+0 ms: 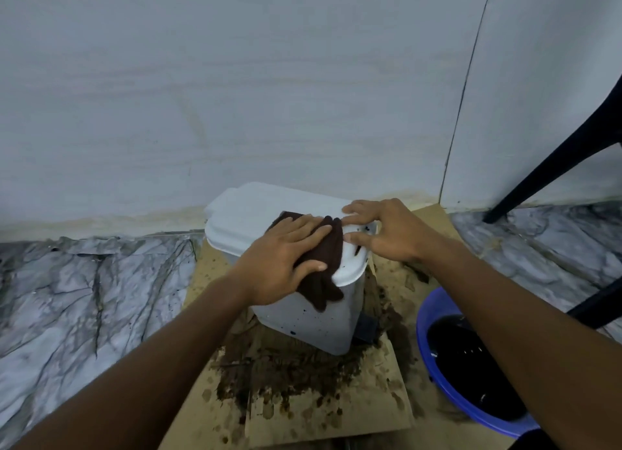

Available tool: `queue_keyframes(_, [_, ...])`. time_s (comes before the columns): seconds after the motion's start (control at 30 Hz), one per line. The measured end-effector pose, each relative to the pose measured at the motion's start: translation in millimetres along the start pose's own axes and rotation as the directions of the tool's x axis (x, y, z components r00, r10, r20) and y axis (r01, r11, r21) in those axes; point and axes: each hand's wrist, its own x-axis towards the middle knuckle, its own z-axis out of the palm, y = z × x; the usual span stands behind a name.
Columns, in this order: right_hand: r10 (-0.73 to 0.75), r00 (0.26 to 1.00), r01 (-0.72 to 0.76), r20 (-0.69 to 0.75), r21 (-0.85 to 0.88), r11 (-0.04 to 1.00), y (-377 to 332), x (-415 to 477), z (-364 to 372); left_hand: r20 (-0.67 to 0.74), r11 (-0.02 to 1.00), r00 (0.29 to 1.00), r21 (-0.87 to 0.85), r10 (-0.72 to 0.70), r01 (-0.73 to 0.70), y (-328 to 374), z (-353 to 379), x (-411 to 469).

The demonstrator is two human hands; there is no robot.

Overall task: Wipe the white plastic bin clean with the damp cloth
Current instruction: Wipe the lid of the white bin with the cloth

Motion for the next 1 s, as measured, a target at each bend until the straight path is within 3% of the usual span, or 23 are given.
queue_keyframes(0.2, [0.006, 1.0, -0.007, 0.01, 0.038, 0.999, 1.5, 2.7, 4.7, -0.009, 0.978, 0.98, -0.058, -0.199, 0.198, -39.1, -8.6, -27.4])
queue_keyframes(0.5, [-0.029, 1.0, 0.029, -0.003, -0.007, 1.0, 4.9, 1.9, 1.1, -0.042, 0.983, 0.997, 0.166, -0.072, 0.078, 33.0, 10.1, 14.0])
queue_keyframes(0.63, [-0.029, 0.999, 0.029, 0.014, 0.009, 1.0, 6.1, 2.5, 2.9, -0.026, 0.997, 1.0, 0.078, -0.006, 0.008, 8.3, 0.1, 1.1])
queue_keyframes(0.8, [-0.007, 0.999, 0.005, 0.035, 0.072, 0.997, 6.5, 2.4, 4.1, -0.038, 0.989, 0.989, 0.041, -0.144, 0.146, -22.1, -6.8, -19.2])
queue_keyframes(1.0, [-0.012, 0.999, 0.011, 0.037, 0.04, 0.999, 6.1, 1.3, 2.2, -0.084, 0.984, 0.993, 0.152, -0.084, 0.096, 31.6, 7.8, 3.7])
